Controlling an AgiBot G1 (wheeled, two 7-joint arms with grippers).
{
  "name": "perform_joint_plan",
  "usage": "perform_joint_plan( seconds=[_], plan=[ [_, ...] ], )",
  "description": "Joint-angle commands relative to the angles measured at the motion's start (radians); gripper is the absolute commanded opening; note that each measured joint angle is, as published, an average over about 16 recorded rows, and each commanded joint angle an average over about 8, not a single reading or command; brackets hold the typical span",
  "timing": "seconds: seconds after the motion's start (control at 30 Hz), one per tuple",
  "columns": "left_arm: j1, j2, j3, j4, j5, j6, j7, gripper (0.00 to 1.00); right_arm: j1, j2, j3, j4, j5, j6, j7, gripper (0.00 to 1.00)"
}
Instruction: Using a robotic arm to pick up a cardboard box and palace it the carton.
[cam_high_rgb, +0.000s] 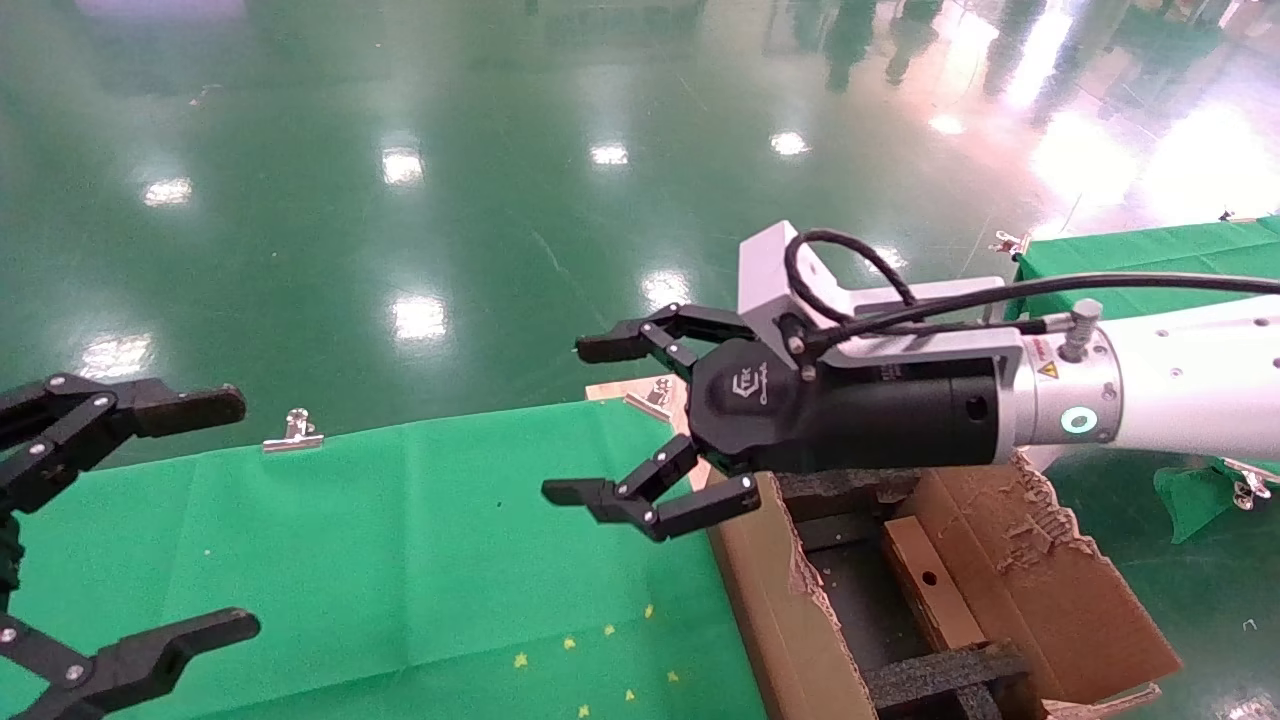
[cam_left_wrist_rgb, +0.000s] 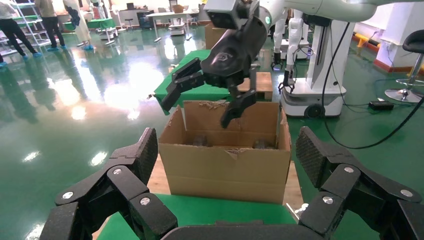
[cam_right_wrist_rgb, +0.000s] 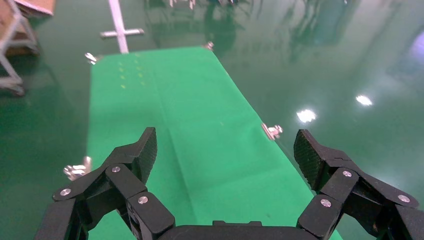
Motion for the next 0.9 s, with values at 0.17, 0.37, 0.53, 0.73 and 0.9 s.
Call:
perform_joint_plan(
  seconds=[0.17,0.37,0.53,0.73,0.9],
  plan=[
    [0.000,0.000,0.000,0.000,0.000,0.000,0.000,1.00,-0.084,-0.020,0.134,0.007,0.011,-0.072,-0.003,1.00],
    [0.000,0.000,0.000,0.000,0.000,0.000,0.000,1.00,-0.168,-0.041,0.268,0.014,0.022,-0.145,-0.006,1.00],
    [0.000,0.000,0.000,0.000,0.000,0.000,0.000,1.00,-0.239,-0.058,0.381,0.020,0.031,-0.205,-0.008,1.00],
    [0.000,0.000,0.000,0.000,0.000,0.000,0.000,1.00,-0.311,-0.075,0.497,0.025,0.040,-0.266,-0.010,1.00],
    [0.000,0.000,0.000,0.000,0.000,0.000,0.000,1.00,-0.337,-0.081,0.540,0.026,0.043,-0.288,-0.011,1.00]
  ],
)
